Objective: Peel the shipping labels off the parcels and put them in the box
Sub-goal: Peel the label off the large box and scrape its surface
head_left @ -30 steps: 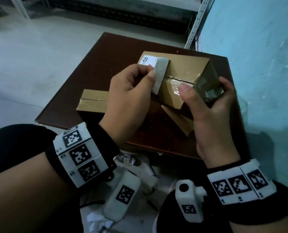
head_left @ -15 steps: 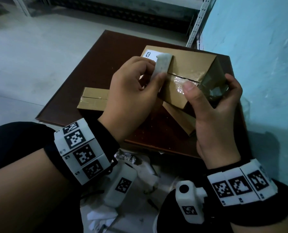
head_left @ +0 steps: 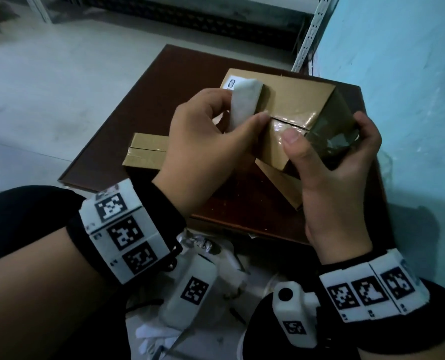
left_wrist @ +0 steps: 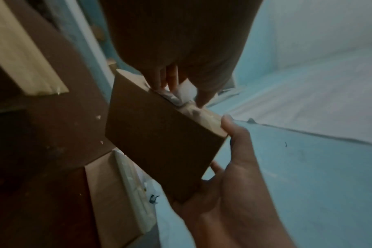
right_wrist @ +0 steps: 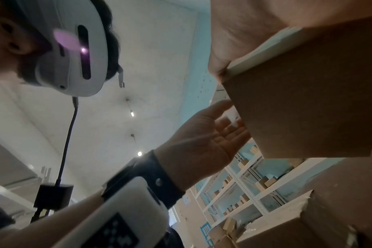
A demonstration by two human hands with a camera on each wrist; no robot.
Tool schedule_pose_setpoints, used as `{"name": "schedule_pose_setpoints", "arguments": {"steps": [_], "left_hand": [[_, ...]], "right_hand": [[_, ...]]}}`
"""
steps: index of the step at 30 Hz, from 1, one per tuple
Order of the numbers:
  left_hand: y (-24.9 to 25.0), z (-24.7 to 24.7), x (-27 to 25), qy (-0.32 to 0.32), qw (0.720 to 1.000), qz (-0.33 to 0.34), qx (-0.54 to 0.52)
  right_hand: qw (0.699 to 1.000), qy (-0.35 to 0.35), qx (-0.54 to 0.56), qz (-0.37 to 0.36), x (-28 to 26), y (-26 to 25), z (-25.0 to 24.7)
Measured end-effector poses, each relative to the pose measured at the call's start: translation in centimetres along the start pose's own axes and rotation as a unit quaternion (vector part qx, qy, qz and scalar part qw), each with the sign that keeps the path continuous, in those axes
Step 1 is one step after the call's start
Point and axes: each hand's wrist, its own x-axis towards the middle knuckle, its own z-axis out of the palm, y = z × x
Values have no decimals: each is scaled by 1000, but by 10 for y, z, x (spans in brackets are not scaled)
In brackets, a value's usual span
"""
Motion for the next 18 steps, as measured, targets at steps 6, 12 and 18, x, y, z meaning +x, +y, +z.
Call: {"name": "schedule_pose_setpoints", "arguments": {"steps": [6,12,18], "left_hand": [[-6,-7,8,-7,995,37,97],[-7,-13,15,-42,996,9,78],[-5,-29,30,-112,993,-34,30]], "right_hand": [[999,5,40,17,1,0,-3],[999,0,34,19,3,2,-5],[999,16,15,30,7,3,-4]]}}
